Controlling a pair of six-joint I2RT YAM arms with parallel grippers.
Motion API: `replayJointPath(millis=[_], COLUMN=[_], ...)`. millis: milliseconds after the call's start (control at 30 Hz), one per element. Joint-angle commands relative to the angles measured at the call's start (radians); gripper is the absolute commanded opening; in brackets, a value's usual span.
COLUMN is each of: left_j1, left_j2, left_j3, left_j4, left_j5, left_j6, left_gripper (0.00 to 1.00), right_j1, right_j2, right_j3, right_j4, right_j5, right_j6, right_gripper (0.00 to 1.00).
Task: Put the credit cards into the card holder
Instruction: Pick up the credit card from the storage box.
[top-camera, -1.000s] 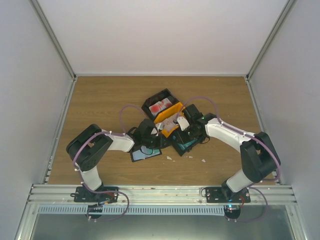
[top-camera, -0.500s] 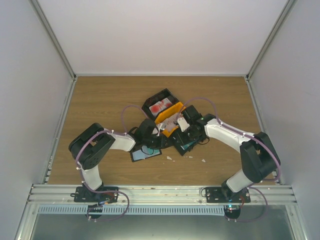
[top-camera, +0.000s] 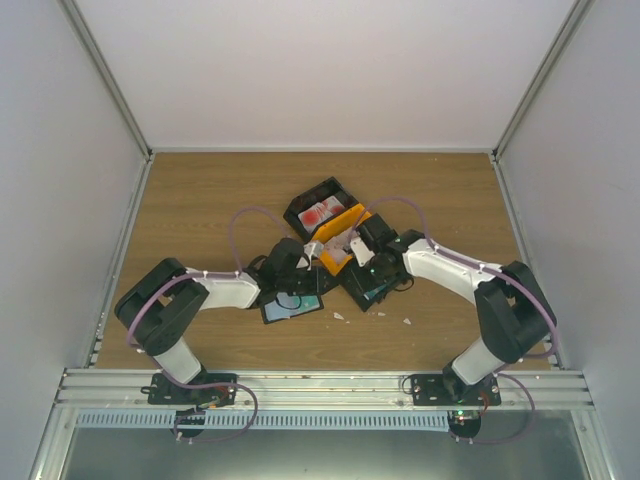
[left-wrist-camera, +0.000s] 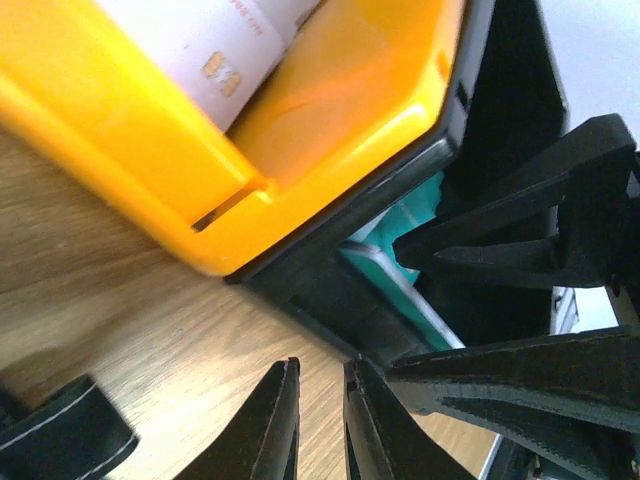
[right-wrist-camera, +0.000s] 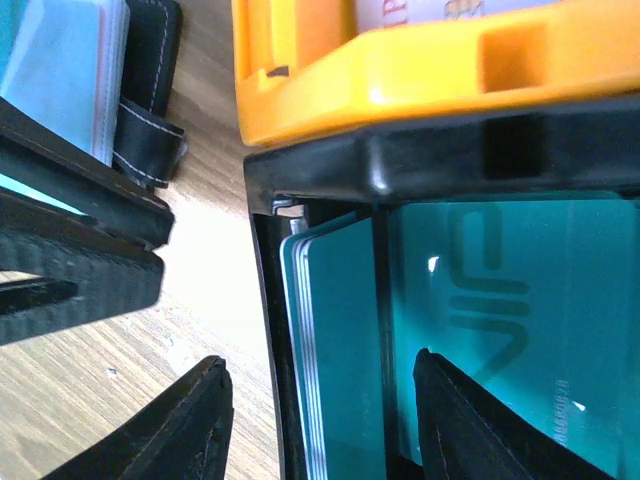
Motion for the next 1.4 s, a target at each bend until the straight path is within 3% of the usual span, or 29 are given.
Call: replayJointPath(millis=[0, 1367], left_j1=[0.003, 0.050], left_j2=[-0.052, -0.050], left_j3=[-0.039, -0.066], left_j4=[-0.015, -0.022], left_j5=[-0.084, -0.070], left_j6=[0.015, 0.020], left_gripper=[0.17, 0.16], right_j1=[0.031, 0.062], right_j2=[0.051, -0.005], right_j3=[0.025, 0.004], right_j4=[0.017, 0.018], right_j5=[-0.012, -0.039], right_j6=[-0.009, 0.026], right_gripper=[0.51, 0.32])
